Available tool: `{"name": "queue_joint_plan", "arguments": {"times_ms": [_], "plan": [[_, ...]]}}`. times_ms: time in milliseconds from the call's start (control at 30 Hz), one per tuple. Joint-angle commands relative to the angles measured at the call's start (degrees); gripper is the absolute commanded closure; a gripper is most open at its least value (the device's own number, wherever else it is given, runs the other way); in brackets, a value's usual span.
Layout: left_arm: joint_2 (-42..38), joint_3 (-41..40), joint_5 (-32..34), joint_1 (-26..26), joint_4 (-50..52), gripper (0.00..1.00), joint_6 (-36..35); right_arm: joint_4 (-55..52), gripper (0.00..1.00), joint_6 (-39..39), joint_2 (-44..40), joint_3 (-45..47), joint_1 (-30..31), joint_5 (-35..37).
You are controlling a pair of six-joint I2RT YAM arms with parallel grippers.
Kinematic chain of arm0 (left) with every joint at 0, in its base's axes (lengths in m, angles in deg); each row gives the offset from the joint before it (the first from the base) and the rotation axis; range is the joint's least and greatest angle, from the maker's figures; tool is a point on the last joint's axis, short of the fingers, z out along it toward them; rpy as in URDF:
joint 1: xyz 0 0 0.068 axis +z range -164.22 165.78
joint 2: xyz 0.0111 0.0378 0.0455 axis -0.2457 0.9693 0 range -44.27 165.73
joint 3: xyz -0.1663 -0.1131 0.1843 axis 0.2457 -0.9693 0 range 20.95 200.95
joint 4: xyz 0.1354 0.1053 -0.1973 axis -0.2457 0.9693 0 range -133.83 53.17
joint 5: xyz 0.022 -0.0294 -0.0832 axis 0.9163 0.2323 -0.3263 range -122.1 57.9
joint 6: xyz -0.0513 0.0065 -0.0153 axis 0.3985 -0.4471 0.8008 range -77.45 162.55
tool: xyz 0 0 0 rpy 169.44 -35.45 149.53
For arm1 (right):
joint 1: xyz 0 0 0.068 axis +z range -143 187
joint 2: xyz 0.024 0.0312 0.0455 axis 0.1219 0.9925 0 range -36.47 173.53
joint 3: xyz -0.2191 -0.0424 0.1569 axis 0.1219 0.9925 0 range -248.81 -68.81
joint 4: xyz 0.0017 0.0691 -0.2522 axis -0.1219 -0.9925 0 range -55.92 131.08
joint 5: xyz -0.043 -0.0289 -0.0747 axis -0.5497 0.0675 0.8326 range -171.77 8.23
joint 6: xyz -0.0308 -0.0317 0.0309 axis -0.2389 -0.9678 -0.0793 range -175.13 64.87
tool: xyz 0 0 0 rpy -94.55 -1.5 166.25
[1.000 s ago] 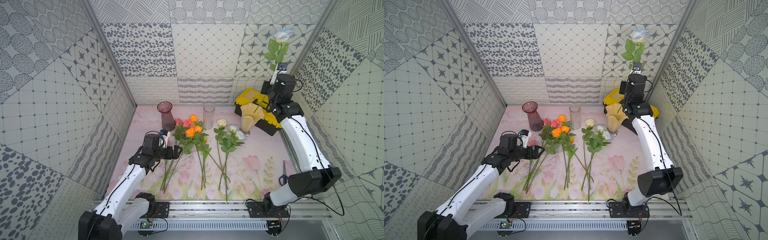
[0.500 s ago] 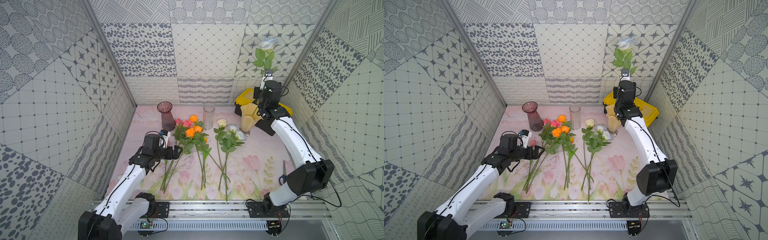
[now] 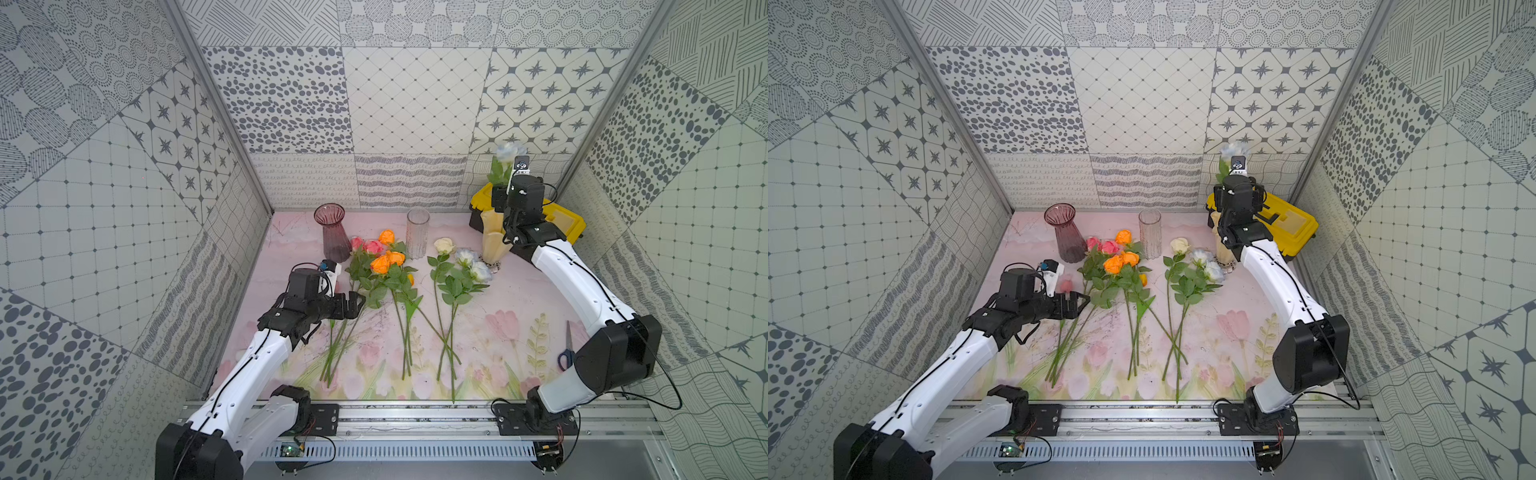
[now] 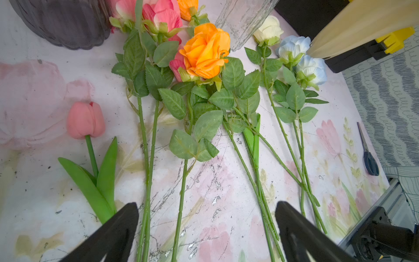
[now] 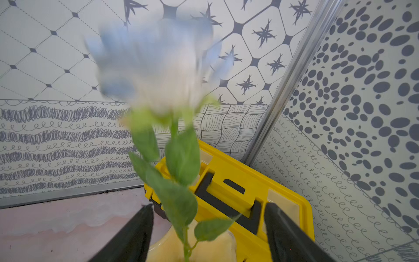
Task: Arrange the flowers in different vases according to their variety
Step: Insert the flower into the vase.
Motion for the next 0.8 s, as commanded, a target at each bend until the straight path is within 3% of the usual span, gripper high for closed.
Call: {"name": "queue_joint_plan", "arguments": {"times_ms": [0, 367, 767], "plan": [[0.0, 0.1, 2.0, -0.1, 1.3, 0.01, -0.2, -1.5, 0.03, 0.9, -1.2, 0.5, 1.3, 0.8], [0.1, 1.5, 8.2, -0.2, 7.5, 0.02, 1.0, -17.0, 0.03, 9.9, -9.4, 3.1, 7.3, -4.8], [6.1, 3.6, 10.1, -5.6, 12.0, 0.13, -2.9, -31.3, 0.03, 28.2, -15.8, 9.1, 11.0, -25.4]]}}
